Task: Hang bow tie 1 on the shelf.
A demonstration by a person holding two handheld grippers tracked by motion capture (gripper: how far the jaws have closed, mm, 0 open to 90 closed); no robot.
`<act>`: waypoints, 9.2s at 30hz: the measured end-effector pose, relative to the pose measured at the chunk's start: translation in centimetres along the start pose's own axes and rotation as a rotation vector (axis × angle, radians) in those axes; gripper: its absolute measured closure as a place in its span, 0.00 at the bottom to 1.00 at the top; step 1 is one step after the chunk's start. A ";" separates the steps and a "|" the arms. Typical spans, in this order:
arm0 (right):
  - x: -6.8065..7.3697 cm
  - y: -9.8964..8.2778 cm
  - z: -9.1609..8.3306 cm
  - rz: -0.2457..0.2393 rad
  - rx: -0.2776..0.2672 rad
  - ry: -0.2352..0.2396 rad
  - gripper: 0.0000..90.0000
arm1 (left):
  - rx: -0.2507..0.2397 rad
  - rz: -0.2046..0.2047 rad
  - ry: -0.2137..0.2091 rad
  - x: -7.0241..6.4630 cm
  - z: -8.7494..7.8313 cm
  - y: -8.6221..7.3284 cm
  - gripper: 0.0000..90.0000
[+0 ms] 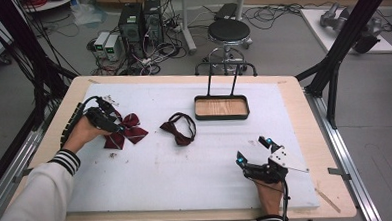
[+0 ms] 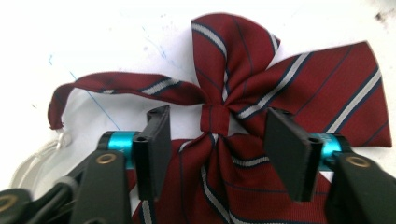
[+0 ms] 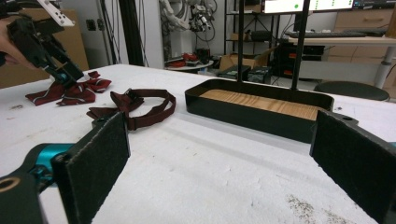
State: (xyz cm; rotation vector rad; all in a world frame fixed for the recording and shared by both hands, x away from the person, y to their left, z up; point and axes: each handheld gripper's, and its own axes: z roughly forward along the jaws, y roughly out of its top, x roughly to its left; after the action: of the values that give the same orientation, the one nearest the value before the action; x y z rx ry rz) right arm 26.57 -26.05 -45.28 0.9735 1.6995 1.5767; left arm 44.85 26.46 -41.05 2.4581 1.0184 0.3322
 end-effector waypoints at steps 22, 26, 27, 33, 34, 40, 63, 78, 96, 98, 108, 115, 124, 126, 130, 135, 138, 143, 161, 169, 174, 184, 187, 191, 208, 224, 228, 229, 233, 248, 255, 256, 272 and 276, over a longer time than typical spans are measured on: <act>0.0 0.0 0.0 -0.001 0.000 0.000 0.04 | 0.038 -0.042 -0.006 0.0 0.4 -0.1 0.83; 0.0 0.0 0.0 0.000 0.000 0.000 0.04 | 0.013 -0.039 0.007 0.0 0.2 -0.2 0.83; 0.0 0.0 0.0 0.001 0.001 0.000 0.04 | 0.006 -0.037 0.010 -0.1 0.2 -0.2 0.83; 0.0 0.0 0.0 -0.005 -0.003 0.000 0.04 | -0.048 -0.035 0.025 -0.1 -0.5 -0.6 0.83; 0.0 0.0 0.0 -0.005 -0.003 0.000 0.04 | -0.056 -0.037 0.033 -0.2 -0.7 -0.6 0.83; 0.0 0.0 0.0 -0.007 0.000 -0.002 0.04 | -0.151 -0.036 0.040 -0.6 -1.7 -0.8 0.84; 0.0 0.0 0.0 -0.007 -0.002 0.000 0.04 | -0.397 -0.003 -0.027 -2.3 -5.4 0.8 0.84; 0.0 0.0 0.0 -0.007 -0.001 0.000 0.05 | -0.514 0.042 -0.086 -4.0 -7.0 3.4 0.84; 0.0 0.0 0.0 0.000 0.000 0.002 0.04 | -0.600 0.107 -0.167 -6.5 -6.8 7.8 0.84; 0.0 0.0 0.0 0.001 0.002 0.003 0.04 | -0.598 0.109 -0.174 -6.7 -6.6 8.2 0.84; 0.0 0.0 0.0 0.001 0.002 0.002 0.04 | -0.618 0.136 -0.201 -7.6 -6.7 10.2 0.84; -0.1 0.0 0.0 0.003 -0.003 0.001 0.04 | -0.642 0.147 -0.238 -7.5 -6.5 11.2 0.84; 0.0 0.0 0.0 0.003 -0.001 0.000 0.04 | -0.683 0.165 -0.273 -7.5 -5.8 12.5 0.84; 0.0 0.0 0.0 0.006 -0.002 0.000 0.04 | -0.673 0.181 -0.277 -7.5 -5.6 12.9 0.84; 0.0 0.0 0.0 0.015 -0.001 -0.002 0.04 | -0.675 0.183 -0.287 -7.6 -5.4 13.5 0.84; 0.0 0.0 0.0 0.014 -0.001 0.000 0.04 | -0.676 0.201 -0.290 -7.7 -5.2 14.4 0.84; -0.1 0.0 0.0 0.011 -0.004 -0.003 0.04 | -0.678 0.212 -0.300 -7.8 -5.1 14.9 0.84; 0.0 0.0 0.0 0.013 -0.001 -0.002 0.04 | -0.682 0.224 -0.320 -8.0 -4.9 15.6 0.84; -0.1 0.0 0.0 0.012 -0.005 -0.003 0.04 | -0.704 0.226 -0.344 -8.6 -4.0 17.9 0.84; 0.0 0.0 0.0 0.016 0.000 -0.002 0.04 | -0.704 0.236 -0.344 -9.4 -3.3 18.7 0.84; 0.0 0.0 0.0 0.013 -0.001 -0.002 0.04 | -0.714 0.221 -0.325 -9.3 -3.1 19.0 0.84; 0.0 0.0 0.0 0.009 -0.003 -0.001 0.04 | -0.757 0.200 -0.299 -9.6 -3.3 19.5 0.84; 0.0 0.0 0.0 0.009 -0.003 -0.001 0.04 | -0.762 0.199 -0.295 -9.6 -3.3 19.7 0.84; 0.0 0.0 0.0 0.015 -0.001 -0.002 0.04 | -0.769 0.181 -0.271 -9.4 -3.3 19.8 0.84; -0.1 0.0 0.0 0.006 -0.005 -0.001 0.04 | -0.786 0.069 -0.170 -8.0 -3.5 19.2 0.84; 0.0 0.0 0.0 0.005 -0.005 0.000 0.04 | -0.695 0.081 -0.132 -7.4 -3.2 17.2 0.84; 0.0 0.0 0.0 0.010 -0.003 0.000 0.04 | -0.674 0.081 -0.125 -7.4 -2.9 17.0 0.84; 0.0 0.0 0.0 0.009 -0.003 0.000 0.04 | -0.674 0.079 -0.125 -7.4 -2.8 16.9 0.84; 0.0 0.0 0.0 0.015 -0.002 0.000 0.04 | -0.664 0.077 -0.121 -7.3 -2.6 16.6 0.84; -0.1 0.0 0.0 0.016 -0.005 -0.018 0.05 | -0.634 0.053 -0.114 -7.0 -1.8 15.7 0.84; 0.0 0.0 0.0 0.011 -0.003 -0.020 0.05 | -0.613 0.040 -0.125 -6.7 -0.8 14.8 0.84; 0.0 0.0 0.0 0.010 -0.003 -0.021 0.04 | -0.609 0.038 -0.128 -6.6 -0.7 14.7 0.84; 0.1 0.0 0.0 0.007 -0.003 -0.024 0.05 | -0.631 0.013 -0.173 -6.5 0.0 14.3 0.58; 0.0 0.0 0.0 0.007 -0.004 -0.026 0.05 | -0.660 -0.007 -0.175 -6.4 -0.3 14.3 0.34</act>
State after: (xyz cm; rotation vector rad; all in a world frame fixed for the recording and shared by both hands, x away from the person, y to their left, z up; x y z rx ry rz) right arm 26.54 -26.02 -45.28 0.9948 1.6768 1.5648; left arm 48.93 13.11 -34.06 1.8490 0.6974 0.3720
